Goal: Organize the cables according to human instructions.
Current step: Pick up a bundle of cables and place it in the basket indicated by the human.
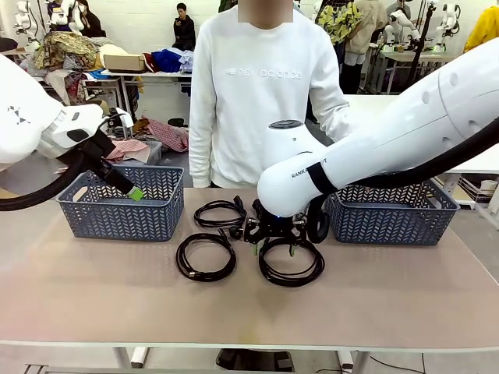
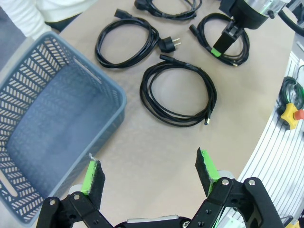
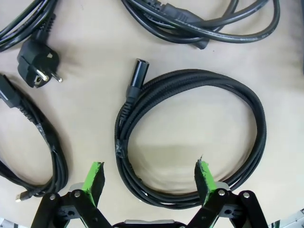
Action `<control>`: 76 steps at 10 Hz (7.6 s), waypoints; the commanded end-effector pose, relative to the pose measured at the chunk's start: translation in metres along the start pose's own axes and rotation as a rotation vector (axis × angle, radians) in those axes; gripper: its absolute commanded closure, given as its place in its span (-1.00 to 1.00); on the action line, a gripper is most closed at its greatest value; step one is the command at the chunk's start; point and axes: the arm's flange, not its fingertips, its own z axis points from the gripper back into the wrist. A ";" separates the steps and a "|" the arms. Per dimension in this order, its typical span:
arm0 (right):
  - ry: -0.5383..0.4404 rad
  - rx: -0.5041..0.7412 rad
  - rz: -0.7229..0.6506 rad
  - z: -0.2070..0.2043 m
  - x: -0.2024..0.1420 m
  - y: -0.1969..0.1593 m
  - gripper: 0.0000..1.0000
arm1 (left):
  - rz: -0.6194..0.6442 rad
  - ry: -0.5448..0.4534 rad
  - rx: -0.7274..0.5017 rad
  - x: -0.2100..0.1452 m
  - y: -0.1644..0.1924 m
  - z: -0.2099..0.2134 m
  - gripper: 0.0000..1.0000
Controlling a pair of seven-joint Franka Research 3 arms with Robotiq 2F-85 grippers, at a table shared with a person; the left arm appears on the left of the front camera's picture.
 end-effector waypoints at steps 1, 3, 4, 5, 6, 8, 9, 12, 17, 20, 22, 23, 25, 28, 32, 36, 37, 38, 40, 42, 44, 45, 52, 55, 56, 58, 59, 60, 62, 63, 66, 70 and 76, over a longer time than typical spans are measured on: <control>-0.013 -0.050 -0.022 0.000 0.006 0.015 -1.00 | -0.008 -0.013 -0.018 -0.002 0.003 -0.001 -1.00; -0.001 -0.070 -0.038 -0.004 0.009 0.019 -1.00 | -0.008 -0.013 -0.018 -0.002 0.003 -0.001 -1.00; 0.008 -0.074 -0.044 -0.006 0.010 0.021 -1.00 | -0.008 -0.013 -0.018 -0.002 0.003 -0.001 -1.00; 0.011 -0.077 -0.051 -0.008 0.012 0.020 -1.00 | -0.008 -0.013 -0.018 -0.002 0.003 -0.001 -1.00; 0.010 -0.075 -0.060 -0.009 0.013 0.019 -1.00 | -0.008 -0.013 -0.018 -0.002 0.003 -0.001 -1.00; 0.017 -0.078 -0.058 -0.012 0.015 0.020 -1.00 | -0.008 -0.013 -0.018 -0.002 0.003 -0.001 -1.00; 0.021 -0.076 -0.061 -0.013 0.016 0.020 -1.00 | -0.008 -0.013 -0.018 -0.002 0.003 -0.001 -1.00; 0.025 -0.078 -0.049 -0.014 0.017 0.024 -0.47 | -0.008 -0.013 -0.018 -0.002 0.003 -0.001 -1.00; 0.050 -0.080 -0.039 -0.018 0.019 0.029 0.32 | -0.008 -0.013 -0.018 -0.002 0.003 -0.001 -1.00; 0.050 -0.068 -0.048 -0.019 0.020 0.032 0.63 | -0.008 -0.013 -0.018 -0.002 0.003 -0.001 -1.00; 0.071 -0.051 -0.077 -0.019 0.020 0.032 1.00 | -0.008 -0.013 -0.018 -0.002 0.003 -0.001 -1.00; 0.080 -0.050 -0.090 -0.019 0.019 0.033 1.00 | -0.008 -0.013 -0.018 -0.002 0.003 -0.001 -1.00; 0.093 -0.051 -0.137 -0.020 0.016 0.035 1.00 | -0.008 -0.013 -0.018 -0.002 0.003 -0.001 -1.00; 0.070 -0.122 -0.182 -0.013 0.008 0.038 1.00 | -0.008 -0.013 -0.018 -0.002 0.003 -0.001 -1.00; 0.104 -0.168 -0.123 0.027 -0.009 0.029 1.00 | -0.008 -0.013 -0.018 -0.002 0.003 -0.001 -1.00; 0.056 -0.160 -0.097 0.094 -0.022 0.005 1.00 | -0.008 -0.013 -0.018 -0.002 0.003 -0.001 -1.00; 0.053 -0.160 -0.084 0.109 -0.022 -0.005 1.00 | -0.008 -0.013 -0.018 -0.002 0.003 -0.001 -1.00; 0.069 -0.175 -0.069 0.123 -0.021 -0.016 1.00 | -0.008 -0.013 -0.018 -0.002 0.003 -0.001 -1.00; 0.086 -0.180 -0.047 0.155 -0.017 -0.045 1.00 | -0.008 -0.013 -0.018 -0.002 0.003 -0.001 -1.00; 0.063 -0.161 -0.050 0.181 -0.011 -0.078 1.00 | -0.008 -0.013 -0.018 -0.002 0.003 -0.001 -1.00; 0.070 -0.165 -0.070 0.198 0.006 -0.116 1.00 | -0.008 -0.013 -0.018 -0.002 0.003 -0.001 -1.00; 0.059 -0.182 -0.070 0.203 0.016 -0.131 1.00 | -0.008 -0.013 -0.018 -0.002 0.003 -0.001 -1.00; 0.063 -0.172 -0.095 0.207 0.042 -0.171 1.00 | -0.008 -0.013 -0.018 -0.002 0.003 -0.001 -1.00; 0.063 -0.172 -0.095 0.207 0.042 -0.171 1.00 | -0.008 -0.013 -0.018 -0.002 0.003 -0.001 -1.00; 0.063 -0.172 -0.095 0.207 0.042 -0.171 1.00 | -0.008 -0.013 -0.018 -0.002 0.003 -0.001 -1.00; 0.063 -0.148 -0.080 0.197 0.053 -0.173 0.75 | -0.008 -0.013 -0.018 -0.002 0.003 -0.001 -1.00; 0.062 -0.149 -0.105 0.195 0.062 -0.181 0.75 | -0.008 -0.013 -0.018 -0.002 0.003 -0.001 -1.00; 0.063 -0.143 -0.109 0.192 0.072 -0.188 0.75 | -0.008 -0.013 -0.018 -0.002 0.003 -0.001 -1.00; 0.048 -0.178 -0.113 0.186 0.095 -0.202 0.75 | -0.008 -0.013 -0.018 -0.002 0.003 -0.001 -1.00; 0.040 -0.196 -0.108 0.185 0.107 -0.210 0.75 | -0.008 -0.013 -0.018 -0.002 0.003 -0.001 -1.00; 0.008 -0.191 -0.042 0.173 0.140 -0.228 0.75 | -0.008 -0.013 -0.018 -0.002 0.003 -0.001 -1.00; 0.006 -0.142 -0.031 0.151 0.169 -0.239 0.75 | -0.008 -0.013 -0.018 -0.002 0.003 -0.001 -1.00; 0.015 -0.127 -0.017 0.127 0.190 -0.226 0.75 | -0.008 -0.013 -0.018 -0.002 0.003 -0.001 -1.00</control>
